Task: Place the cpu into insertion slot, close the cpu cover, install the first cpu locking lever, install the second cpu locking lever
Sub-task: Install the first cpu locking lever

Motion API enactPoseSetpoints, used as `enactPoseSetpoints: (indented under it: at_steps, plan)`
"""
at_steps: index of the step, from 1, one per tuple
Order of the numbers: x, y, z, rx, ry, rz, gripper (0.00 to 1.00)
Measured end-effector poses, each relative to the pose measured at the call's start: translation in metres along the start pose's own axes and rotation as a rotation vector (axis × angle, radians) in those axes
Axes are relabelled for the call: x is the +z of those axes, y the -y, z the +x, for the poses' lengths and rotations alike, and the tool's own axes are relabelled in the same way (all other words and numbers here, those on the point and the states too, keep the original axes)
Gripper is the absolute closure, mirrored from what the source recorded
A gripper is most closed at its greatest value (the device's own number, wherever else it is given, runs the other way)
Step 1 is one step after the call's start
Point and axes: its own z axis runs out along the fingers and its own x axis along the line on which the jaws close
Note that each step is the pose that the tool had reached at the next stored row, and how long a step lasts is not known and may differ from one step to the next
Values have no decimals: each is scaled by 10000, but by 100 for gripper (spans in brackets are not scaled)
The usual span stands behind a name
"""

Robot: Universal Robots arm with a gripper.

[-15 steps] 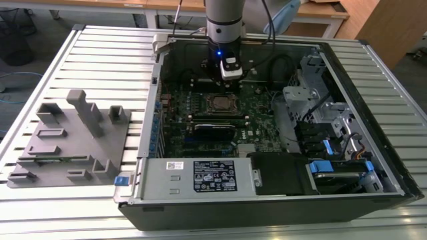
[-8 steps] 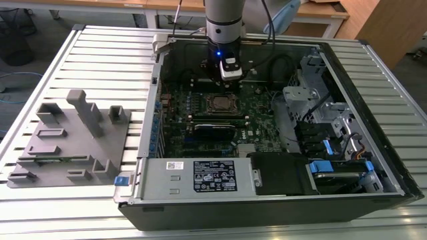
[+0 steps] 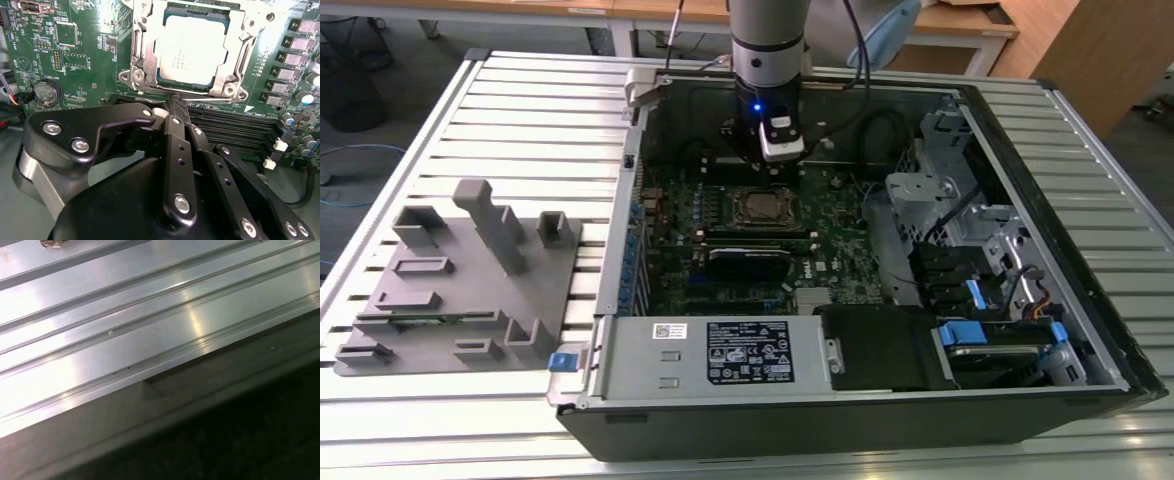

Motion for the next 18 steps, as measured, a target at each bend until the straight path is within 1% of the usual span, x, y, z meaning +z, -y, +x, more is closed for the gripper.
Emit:
enactPoseSetpoints:
  at_steps: [3, 8, 10, 14, 18]
  plan:
    - [0, 4, -1, 7, -13, -64, 90]
    - [-1, 13, -4, -9, -17, -72, 90]
    - [-1, 15, -5, -23, -21, -91, 90]
    - [-1, 16, -5, -38, -39, -157, 90]
    - [0, 18, -7, -46, -71, -263, 90]
